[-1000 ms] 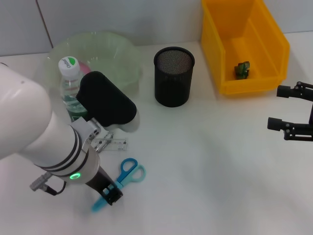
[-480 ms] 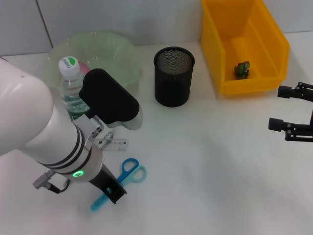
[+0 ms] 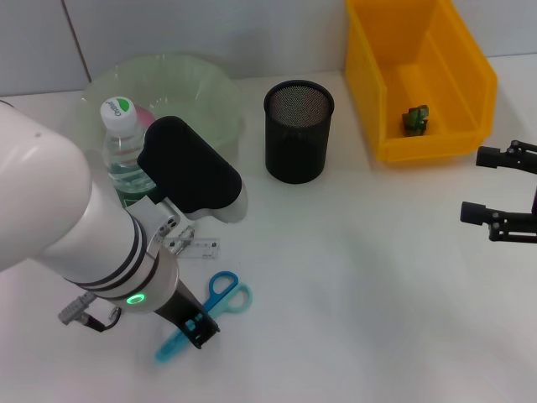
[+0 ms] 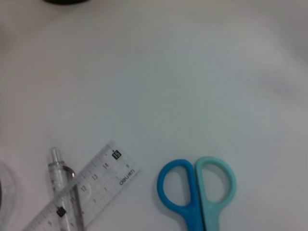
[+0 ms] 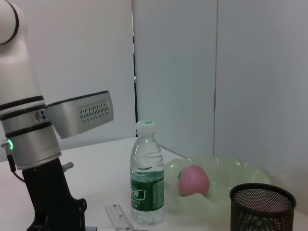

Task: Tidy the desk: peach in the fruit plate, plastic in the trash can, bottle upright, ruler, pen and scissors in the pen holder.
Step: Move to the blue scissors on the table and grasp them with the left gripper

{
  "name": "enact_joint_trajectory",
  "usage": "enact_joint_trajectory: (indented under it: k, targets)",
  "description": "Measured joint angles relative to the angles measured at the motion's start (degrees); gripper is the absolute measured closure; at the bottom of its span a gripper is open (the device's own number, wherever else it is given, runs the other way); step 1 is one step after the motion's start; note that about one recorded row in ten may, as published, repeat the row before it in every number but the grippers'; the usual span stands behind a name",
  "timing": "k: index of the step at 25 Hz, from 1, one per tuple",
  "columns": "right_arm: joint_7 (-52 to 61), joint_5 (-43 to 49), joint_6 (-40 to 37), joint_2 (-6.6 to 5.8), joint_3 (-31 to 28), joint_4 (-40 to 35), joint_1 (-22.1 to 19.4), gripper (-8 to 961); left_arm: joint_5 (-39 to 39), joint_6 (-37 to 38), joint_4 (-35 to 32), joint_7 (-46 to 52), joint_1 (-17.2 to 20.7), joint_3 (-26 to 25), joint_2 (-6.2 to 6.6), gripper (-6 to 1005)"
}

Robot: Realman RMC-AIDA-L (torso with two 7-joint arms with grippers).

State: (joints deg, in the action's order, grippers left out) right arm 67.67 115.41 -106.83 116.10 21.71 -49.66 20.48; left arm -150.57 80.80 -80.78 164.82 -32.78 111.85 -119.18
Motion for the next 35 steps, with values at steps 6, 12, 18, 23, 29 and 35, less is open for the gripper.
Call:
enact_joint_trajectory:
  k: [6,12,18,23,29,35]
  targets:
    - [-0.03,-0.01,-0.04,0.00,0.00,0.00,0.12,120,-0.16,-0.01,-0.29,0.02,-0.12,0.00,0.00,643]
    - [-0.05,-0.01,0.22,-0.01,0.12,0.00,0.18,120,-0.32,-0.03,0.13,0.04,-0.29,-0.16,0.00,559]
    - [-0.08,-0.01,0.37,0.00,0.23,0.00,0.18,120,-0.34,-0.19,0.82,0.00,-0.38,-0.36,0.00,559]
    - [-0.09,-0.01,0.40,0.00,0.24,0.00,0.18,120,-0.30,-0.23,1.17,-0.07,-0.40,-0.34,0.00,558]
    - [-0.09,-0.01,0.40,0.00,0.33,0.00,0.25,120,-0.16,-0.29,2.09,-0.10,-0.55,-0.35,0.00,558]
    - [-0.09,-0.01,0.39,0.01,0.35,0.00,0.26,120,-0.19,-0.30,2.09,-0.14,-0.55,-0.40,0.00,559]
